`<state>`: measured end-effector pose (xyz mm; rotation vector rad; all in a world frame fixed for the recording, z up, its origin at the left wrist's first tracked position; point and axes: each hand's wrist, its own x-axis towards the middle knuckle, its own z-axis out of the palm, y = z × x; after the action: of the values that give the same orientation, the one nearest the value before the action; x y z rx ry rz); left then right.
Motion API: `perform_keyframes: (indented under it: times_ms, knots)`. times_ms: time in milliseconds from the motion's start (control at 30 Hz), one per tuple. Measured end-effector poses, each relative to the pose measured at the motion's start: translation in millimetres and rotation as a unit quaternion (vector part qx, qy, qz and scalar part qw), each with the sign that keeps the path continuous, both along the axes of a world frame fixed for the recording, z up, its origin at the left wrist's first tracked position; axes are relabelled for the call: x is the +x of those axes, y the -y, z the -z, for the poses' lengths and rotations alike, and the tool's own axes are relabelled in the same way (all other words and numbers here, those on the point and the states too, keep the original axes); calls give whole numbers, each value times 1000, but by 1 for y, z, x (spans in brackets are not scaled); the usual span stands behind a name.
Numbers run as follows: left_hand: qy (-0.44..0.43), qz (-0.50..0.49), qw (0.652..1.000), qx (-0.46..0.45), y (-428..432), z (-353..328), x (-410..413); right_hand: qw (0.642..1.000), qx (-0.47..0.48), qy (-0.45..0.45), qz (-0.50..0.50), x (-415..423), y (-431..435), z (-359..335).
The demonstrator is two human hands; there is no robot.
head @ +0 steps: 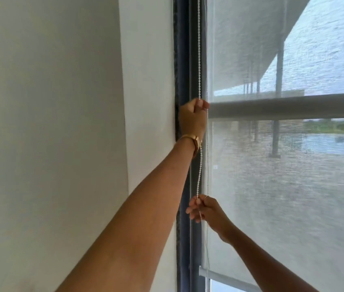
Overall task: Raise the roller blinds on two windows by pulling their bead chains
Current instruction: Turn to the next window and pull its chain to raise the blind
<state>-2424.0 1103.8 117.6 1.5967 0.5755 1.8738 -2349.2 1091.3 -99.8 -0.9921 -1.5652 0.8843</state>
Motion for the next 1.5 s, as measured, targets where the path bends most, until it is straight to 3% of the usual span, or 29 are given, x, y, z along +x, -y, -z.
perform_keyframes:
  times_ms: [100, 300, 433, 667, 833, 1000, 1167, 1300, 1500]
  knots:
    - [-8, -20, 1000, 5, -4, 25, 0, 998, -29, 21, -43, 22, -2, -9]
    - [-59, -95, 994, 20, -7, 63, 3, 983, 48, -170, -46, 41, -2, -88]
    - [-70, -83, 994, 27, -9, 83, 12, 979, 105, -171, -21, 34, 0, -166]
    - [-93, -58, 994, 8, -2, 127, 26, 964, 118, -224, -81, 12, 9, -268]
    - [-115, -28, 993, -25, 6, 168, 22, 969, 120, -217, -12, 3, 17, -305]
    - [-149, -3, 986, -69, 6, 205, 13, 974, 176, -124, 67, -1, 10, -286]
    - [-173, 89, 968, -159, 5, 214, -2, 968, 206, -128, 65, -3, 8, -250]
    - [-115, 107, 966, -204, -1, 174, -18, 967, 210, -133, 58, -11, 7, -224]
    - [-20, 76, 988, -134, -19, 69, -31, 967, 208, -137, 47, -24, 4, -169]
